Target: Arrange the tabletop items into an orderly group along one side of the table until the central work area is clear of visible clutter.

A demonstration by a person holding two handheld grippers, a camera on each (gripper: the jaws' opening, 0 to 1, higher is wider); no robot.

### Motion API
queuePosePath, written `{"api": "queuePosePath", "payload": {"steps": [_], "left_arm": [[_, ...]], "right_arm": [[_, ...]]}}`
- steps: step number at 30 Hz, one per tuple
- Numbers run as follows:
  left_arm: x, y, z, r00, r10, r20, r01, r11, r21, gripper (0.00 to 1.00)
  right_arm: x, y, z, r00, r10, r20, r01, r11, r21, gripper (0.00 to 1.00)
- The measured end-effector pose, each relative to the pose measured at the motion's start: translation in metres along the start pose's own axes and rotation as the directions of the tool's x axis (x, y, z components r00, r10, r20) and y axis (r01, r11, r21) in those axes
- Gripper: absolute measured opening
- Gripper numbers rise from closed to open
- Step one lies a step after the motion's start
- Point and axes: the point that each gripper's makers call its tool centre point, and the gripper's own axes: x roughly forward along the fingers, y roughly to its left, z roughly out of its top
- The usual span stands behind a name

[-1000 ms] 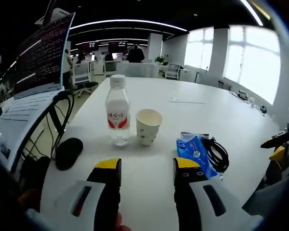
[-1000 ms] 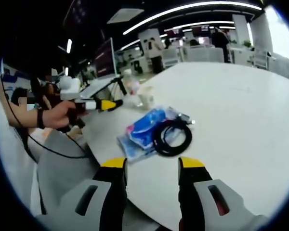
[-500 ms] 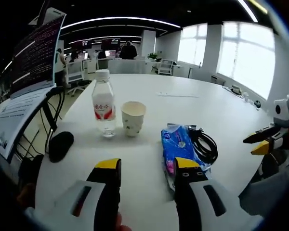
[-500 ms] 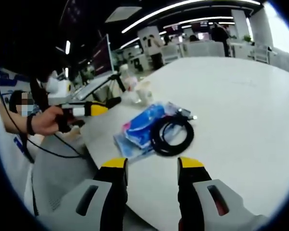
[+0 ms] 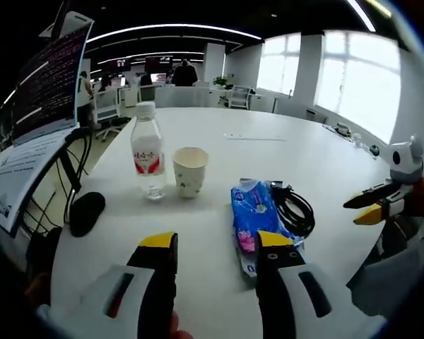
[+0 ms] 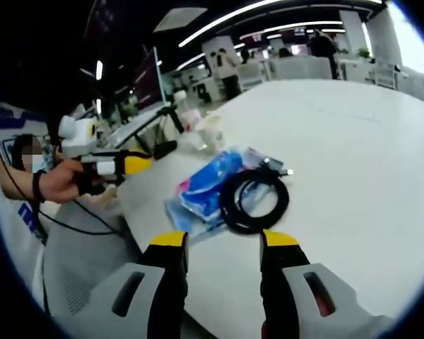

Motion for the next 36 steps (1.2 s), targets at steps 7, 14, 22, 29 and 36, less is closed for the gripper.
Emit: {"api": "queuePosePath", "payload": {"steps": [7,14,22,29,36], "left_arm": [[-0.004,-0.004,-0.002,1.000,-0.016,-0.006,0.016,1.000,0.007,0.44],[-0.011,-0.003,-0.001,1.000,-0.022,-0.007,0.022,1.000,0.013,0.45],[-0.017,-0.003,0.001,1.000,-0.025,-0.001,0.025,1.000,0.019,0.45],[-0.022,-0.004,0.001,1.000,-0.024,-0.002,0.024,1.000,0.020,0.45],[-0.027,-0.003,0.001,1.000,-0.018,0.004,0.018,1.000,0.018,0.45]], "right_arm": [[0.016,-0.002,0.006,1.000,0.007,-0.003,-0.007,1.000,0.006,0.38],[0.036,-0.006,0.009,1.000,-0.001,-0.015,0.002,0.999,0.036,0.37],[0.058,-0.008,0.010,0.999,-0.002,-0.041,0.004,0.999,0.046,0.37],[0.073,-0.009,0.013,0.998,0.003,-0.057,0.000,0.999,0.048,0.37],[0.088,-0.010,0.011,0.997,0.006,-0.081,-0.002,0.998,0.058,0.36]]}}
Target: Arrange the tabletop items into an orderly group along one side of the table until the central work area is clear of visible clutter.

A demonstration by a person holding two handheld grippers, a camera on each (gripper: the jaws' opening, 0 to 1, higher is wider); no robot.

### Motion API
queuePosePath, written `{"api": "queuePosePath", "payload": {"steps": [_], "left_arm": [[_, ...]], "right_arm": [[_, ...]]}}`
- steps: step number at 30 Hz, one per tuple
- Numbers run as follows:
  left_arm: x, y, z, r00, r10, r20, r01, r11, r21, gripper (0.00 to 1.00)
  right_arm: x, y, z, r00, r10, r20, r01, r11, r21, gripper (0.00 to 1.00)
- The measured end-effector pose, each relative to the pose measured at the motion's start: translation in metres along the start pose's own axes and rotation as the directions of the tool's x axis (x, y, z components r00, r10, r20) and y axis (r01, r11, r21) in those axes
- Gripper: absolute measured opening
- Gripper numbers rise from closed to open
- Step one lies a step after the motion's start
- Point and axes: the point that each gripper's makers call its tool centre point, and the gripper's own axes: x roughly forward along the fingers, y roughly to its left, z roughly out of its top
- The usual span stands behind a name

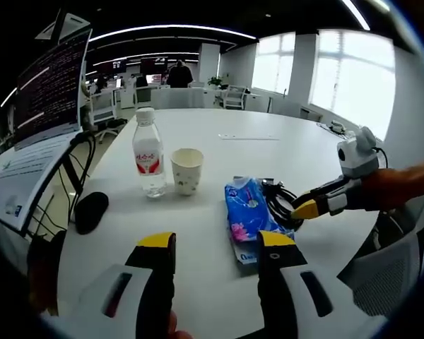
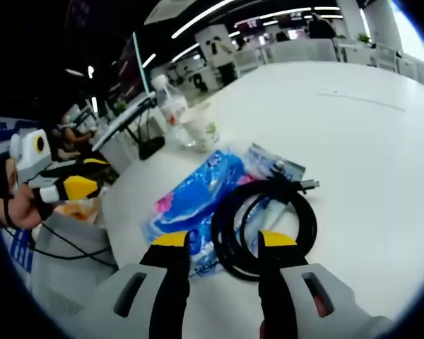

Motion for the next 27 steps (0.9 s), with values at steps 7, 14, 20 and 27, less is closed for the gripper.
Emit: {"api": "queuePosePath", "payload": {"steps": [7,14,20,27], "left_arm": [[-0.005,0.002,0.001,1.000,0.005,0.002,-0.005,1.000,0.003,0.45],[-0.008,0.005,0.001,1.000,0.013,0.001,-0.013,1.000,0.004,0.45],[-0.009,0.006,-0.001,1.000,0.017,-0.004,-0.017,1.000,0.003,0.45],[-0.007,0.000,-0.003,1.000,0.005,-0.012,-0.005,1.000,0.009,0.45]], "right_arm": [[0.014,-0.001,0.001,1.000,-0.006,-0.016,0.006,1.000,0.009,0.33],[0.024,0.000,0.000,0.999,-0.013,-0.036,0.014,1.000,0.005,0.30],[0.025,-0.003,-0.004,0.998,-0.039,-0.057,0.038,0.999,-0.016,0.24],[0.024,-0.005,-0.006,0.997,-0.050,-0.064,0.048,0.998,-0.042,0.20]]}}
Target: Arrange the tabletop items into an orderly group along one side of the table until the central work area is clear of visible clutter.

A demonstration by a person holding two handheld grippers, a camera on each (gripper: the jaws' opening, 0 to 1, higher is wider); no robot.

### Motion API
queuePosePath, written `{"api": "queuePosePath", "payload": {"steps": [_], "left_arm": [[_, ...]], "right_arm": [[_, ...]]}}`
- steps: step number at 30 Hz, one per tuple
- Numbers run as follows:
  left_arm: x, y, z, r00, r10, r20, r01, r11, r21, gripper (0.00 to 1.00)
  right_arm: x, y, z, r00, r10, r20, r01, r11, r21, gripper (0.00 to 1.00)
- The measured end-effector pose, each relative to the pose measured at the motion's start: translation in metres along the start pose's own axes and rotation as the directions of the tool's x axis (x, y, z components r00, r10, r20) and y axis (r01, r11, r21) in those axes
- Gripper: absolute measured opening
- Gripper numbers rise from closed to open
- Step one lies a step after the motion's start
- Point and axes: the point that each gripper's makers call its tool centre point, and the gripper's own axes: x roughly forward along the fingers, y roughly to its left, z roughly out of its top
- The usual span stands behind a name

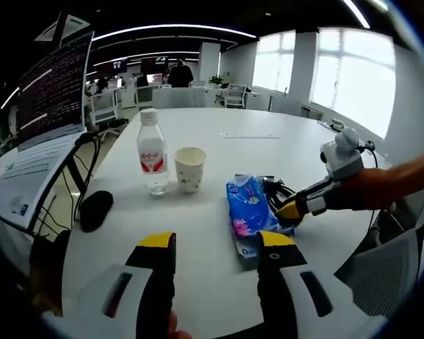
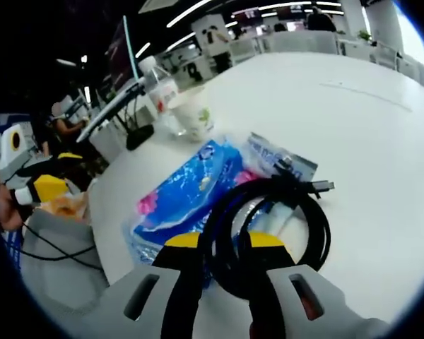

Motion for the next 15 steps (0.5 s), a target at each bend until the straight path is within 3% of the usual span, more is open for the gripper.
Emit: {"api": "queuePosePath", "payload": {"steps": [15], "left_arm": [[0.0028,-0.0017,0.0031,1.000,-0.009,0.004,0.009,1.000,0.006,0.44]], "right_arm": [[-0.0058,0.0038,-0.0016,1.000,0.008,0.006,-0.008,1.000,-0.010,0.10]]}}
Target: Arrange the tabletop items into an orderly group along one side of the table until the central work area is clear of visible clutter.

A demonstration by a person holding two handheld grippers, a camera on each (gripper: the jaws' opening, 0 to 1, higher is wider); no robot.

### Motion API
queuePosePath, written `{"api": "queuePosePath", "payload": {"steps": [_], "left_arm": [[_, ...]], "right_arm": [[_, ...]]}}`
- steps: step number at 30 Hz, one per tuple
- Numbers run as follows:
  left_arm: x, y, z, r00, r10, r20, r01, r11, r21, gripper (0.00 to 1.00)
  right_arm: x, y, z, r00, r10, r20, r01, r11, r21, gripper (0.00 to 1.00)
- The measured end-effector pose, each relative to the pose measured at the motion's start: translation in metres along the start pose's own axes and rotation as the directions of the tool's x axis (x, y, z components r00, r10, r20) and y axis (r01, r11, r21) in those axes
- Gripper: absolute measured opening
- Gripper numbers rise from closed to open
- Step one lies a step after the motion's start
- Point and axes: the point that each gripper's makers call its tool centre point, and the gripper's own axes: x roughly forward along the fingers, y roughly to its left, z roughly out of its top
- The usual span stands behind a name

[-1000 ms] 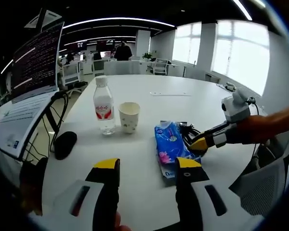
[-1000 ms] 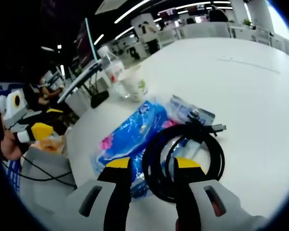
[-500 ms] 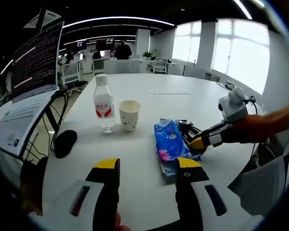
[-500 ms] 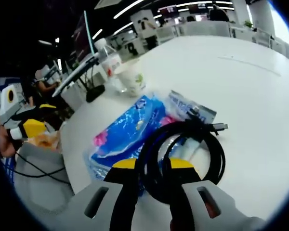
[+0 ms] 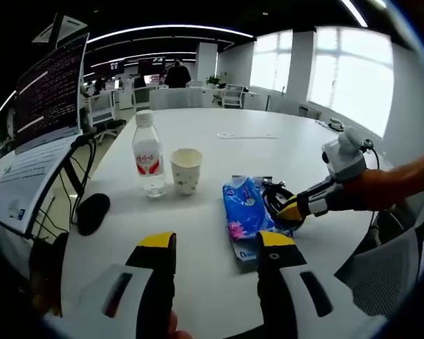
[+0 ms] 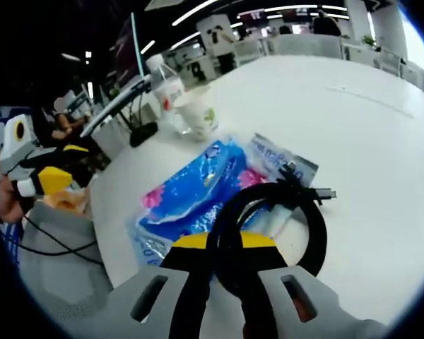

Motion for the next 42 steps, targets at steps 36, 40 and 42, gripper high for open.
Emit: {"api": "queuePosePath", "payload": {"steps": [36,40,42], "left_arm": [[0.007,-0.003,0.009,1.000,-0.018,0.012,0.018,1.000,0.010,0.44],[0.008,-0.004,0.010,1.000,-0.020,0.013,0.020,1.000,0.011,0.44],[0.009,-0.004,0.010,1.000,-0.020,0.012,0.020,1.000,0.010,0.44]], "right_arm": [[-0.021,-0.011,0.005,1.000,-0.011,0.022,0.011,1.000,-0.014,0.02],[-0.027,-0.014,0.006,0.999,-0.018,0.032,0.018,1.000,-0.013,0.02],[-0.030,-0.016,0.007,0.999,-0.023,0.038,0.023,1.000,-0.013,0.02]]}}
